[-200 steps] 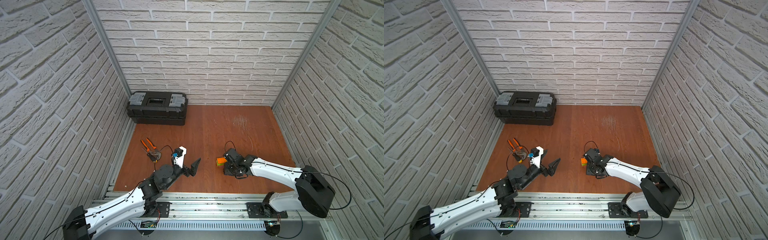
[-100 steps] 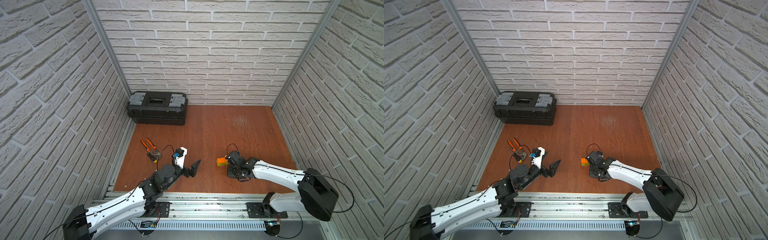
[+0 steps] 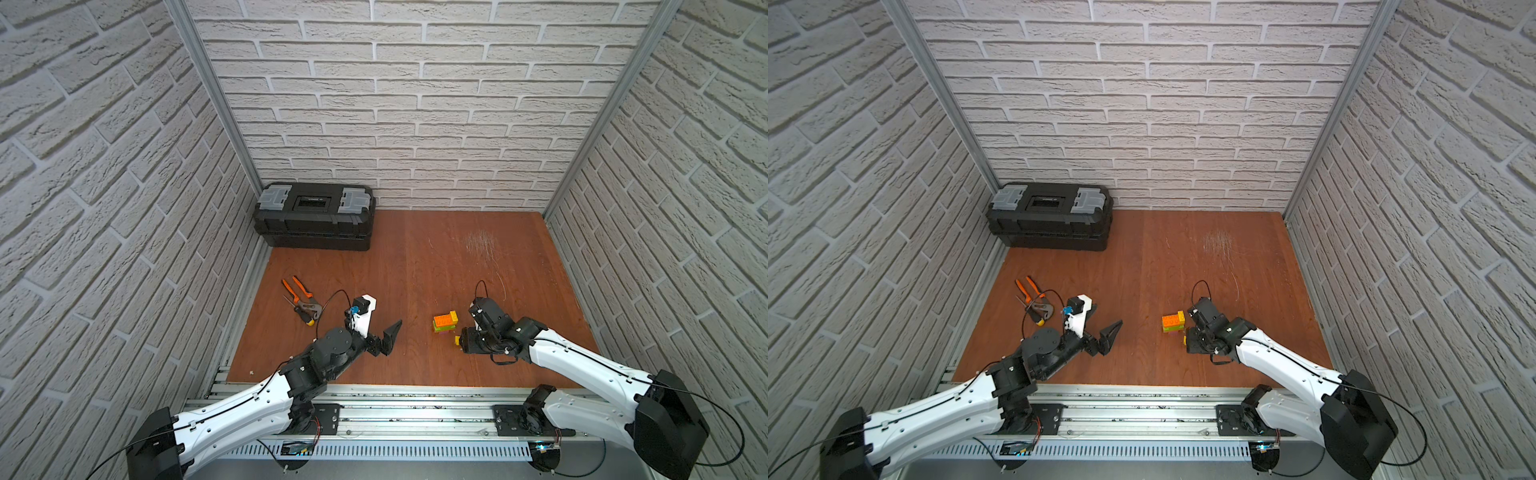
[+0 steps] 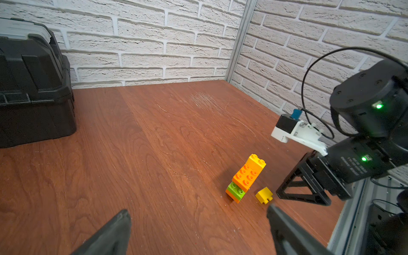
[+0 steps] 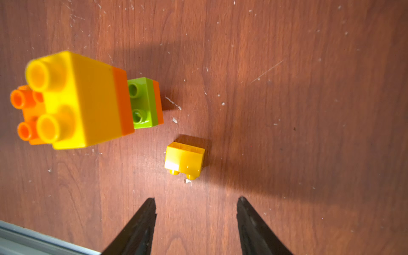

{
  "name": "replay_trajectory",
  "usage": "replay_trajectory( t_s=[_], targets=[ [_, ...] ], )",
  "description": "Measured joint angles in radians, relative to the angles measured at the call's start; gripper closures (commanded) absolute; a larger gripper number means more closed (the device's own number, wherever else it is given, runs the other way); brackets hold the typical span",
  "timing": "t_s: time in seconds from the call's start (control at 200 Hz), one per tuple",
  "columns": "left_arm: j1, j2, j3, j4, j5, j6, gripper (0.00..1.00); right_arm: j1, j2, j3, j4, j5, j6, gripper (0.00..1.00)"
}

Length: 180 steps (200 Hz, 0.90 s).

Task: Assemble a carrot with lego
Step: Pick up the lego brick from the center of the board.

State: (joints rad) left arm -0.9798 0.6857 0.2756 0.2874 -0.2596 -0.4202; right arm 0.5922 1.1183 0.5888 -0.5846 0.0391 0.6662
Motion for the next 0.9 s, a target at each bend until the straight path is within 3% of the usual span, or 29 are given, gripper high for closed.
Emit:
replay_trajectory(
  t_s=[0.575,0.9],
  targets=[
    [-0.005,-0.002,0.004,-0.009,0.003,-0.001,0.02,0.023,0.102,-0.032,0.138,-0.010,0.094,0.30],
    [-0.012,0.002,0.004,-0.013,0.003,-0.002,0.02,0.073,0.185,-0.016,0.186,0.052,0.119,0.41]
  ],
)
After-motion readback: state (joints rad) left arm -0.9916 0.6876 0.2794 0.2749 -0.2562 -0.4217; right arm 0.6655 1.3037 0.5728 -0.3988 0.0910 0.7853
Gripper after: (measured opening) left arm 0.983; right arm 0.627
